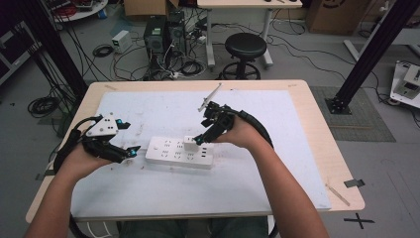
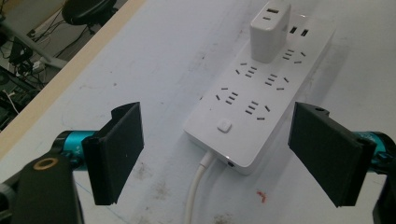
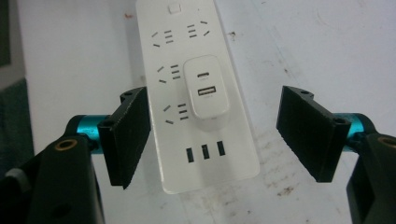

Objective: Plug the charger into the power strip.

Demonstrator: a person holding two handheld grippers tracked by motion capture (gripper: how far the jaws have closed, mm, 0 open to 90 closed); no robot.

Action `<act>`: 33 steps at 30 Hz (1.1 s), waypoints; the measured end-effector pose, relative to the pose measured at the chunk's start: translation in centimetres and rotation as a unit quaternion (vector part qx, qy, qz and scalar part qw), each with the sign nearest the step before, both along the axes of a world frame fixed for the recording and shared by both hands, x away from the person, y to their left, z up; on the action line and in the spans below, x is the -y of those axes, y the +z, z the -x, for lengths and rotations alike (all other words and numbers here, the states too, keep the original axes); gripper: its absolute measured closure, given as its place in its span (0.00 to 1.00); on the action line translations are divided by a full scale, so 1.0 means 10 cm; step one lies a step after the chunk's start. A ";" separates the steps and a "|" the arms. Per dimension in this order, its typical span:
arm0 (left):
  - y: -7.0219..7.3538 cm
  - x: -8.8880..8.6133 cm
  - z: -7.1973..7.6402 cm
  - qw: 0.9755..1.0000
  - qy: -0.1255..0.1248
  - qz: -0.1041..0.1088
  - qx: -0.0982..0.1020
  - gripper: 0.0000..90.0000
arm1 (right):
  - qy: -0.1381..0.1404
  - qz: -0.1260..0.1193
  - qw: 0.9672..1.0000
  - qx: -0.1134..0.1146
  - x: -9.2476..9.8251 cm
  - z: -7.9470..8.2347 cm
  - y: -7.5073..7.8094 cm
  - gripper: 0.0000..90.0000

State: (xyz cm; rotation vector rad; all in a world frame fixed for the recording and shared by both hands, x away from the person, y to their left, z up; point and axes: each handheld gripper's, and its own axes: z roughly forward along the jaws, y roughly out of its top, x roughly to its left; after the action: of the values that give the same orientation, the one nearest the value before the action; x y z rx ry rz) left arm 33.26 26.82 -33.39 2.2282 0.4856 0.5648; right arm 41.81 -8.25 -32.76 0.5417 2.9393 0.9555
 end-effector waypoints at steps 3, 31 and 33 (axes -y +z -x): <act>0.01 0.00 0.00 1.000 -0.004 0.006 0.004 0.20 | -0.018 -0.025 1.000 0.006 0.15 0.08 0.01 0.26; -0.06 0.00 -0.06 0.998 -0.021 0.051 0.008 0.20 | -0.052 -0.149 0.987 0.035 0.79 0.47 0.04 0.23; -0.06 0.01 -0.06 0.998 -0.022 0.057 0.008 0.20 | -0.056 -0.150 0.986 0.037 0.83 0.48 0.03 0.23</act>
State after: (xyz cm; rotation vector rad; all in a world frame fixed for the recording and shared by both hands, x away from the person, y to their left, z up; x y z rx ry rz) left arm 33.88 26.76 -34.03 2.1190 0.4489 0.5185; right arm 36.99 -16.52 -32.46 0.6538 2.6823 1.3798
